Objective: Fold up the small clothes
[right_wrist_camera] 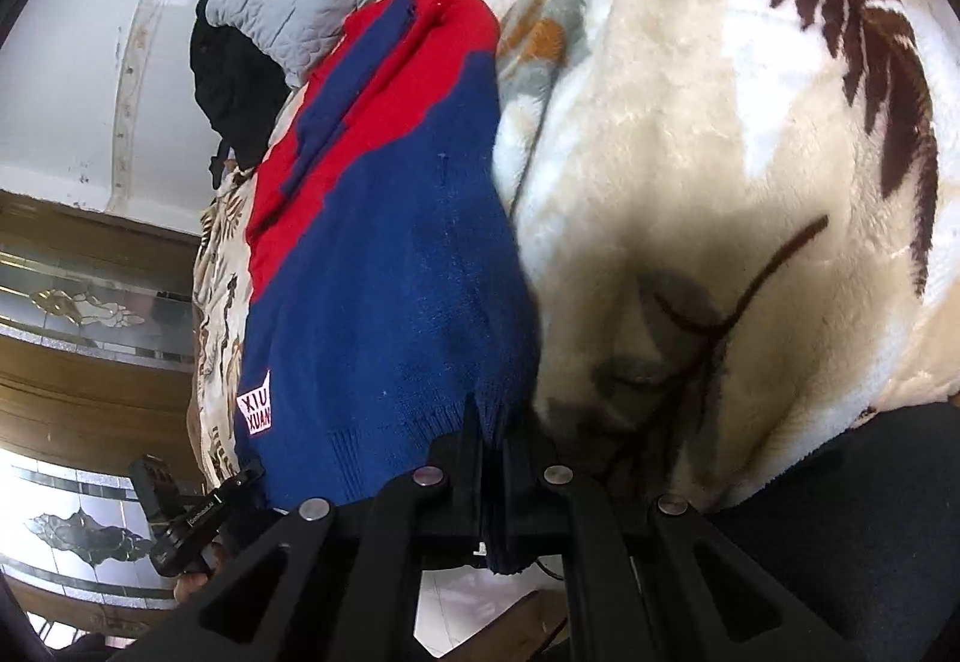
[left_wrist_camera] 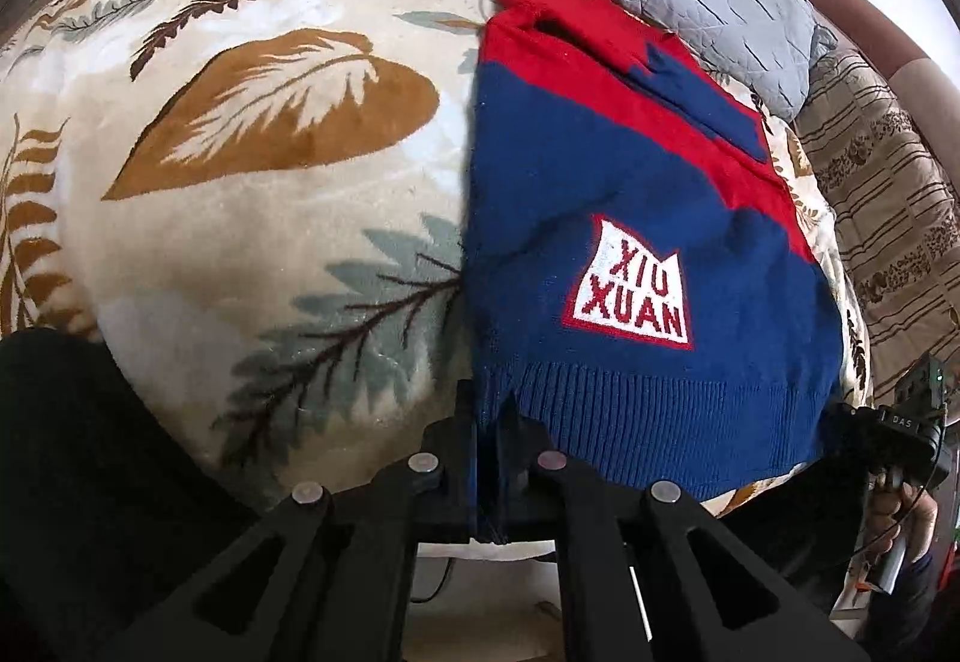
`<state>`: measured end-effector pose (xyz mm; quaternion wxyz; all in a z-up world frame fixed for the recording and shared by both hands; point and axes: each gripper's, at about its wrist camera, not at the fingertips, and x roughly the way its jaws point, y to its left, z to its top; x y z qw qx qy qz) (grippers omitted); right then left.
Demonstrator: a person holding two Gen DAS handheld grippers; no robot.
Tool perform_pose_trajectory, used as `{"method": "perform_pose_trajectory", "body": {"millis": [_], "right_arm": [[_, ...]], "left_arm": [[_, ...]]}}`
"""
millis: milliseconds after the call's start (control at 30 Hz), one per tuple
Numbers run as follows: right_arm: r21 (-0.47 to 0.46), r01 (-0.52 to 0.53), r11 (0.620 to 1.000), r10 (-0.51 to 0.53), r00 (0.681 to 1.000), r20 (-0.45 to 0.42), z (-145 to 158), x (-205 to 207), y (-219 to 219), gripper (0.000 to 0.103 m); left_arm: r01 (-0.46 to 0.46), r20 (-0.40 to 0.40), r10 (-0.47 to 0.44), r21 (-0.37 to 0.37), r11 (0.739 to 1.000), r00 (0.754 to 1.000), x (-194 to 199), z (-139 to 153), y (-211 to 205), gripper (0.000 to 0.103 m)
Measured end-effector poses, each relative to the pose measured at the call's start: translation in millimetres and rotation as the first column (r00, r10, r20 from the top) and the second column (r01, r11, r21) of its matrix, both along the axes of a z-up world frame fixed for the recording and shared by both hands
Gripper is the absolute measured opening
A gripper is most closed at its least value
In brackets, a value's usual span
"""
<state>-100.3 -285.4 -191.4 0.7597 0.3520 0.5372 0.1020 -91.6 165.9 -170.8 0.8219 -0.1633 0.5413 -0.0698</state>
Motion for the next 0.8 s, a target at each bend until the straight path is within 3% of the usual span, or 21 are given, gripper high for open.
{"method": "perform_pose_trajectory", "body": {"millis": [800], "right_arm": [[-0.033, -0.02, 0.999, 0.02, 1.0, -0.002, 0.4, -0.3, 5.3, 0.005]], "left_arm": [[0.005, 0.002, -0.005, 0.002, 1.0, 1.0, 1.6, -0.9, -4.9, 0.005]]}}
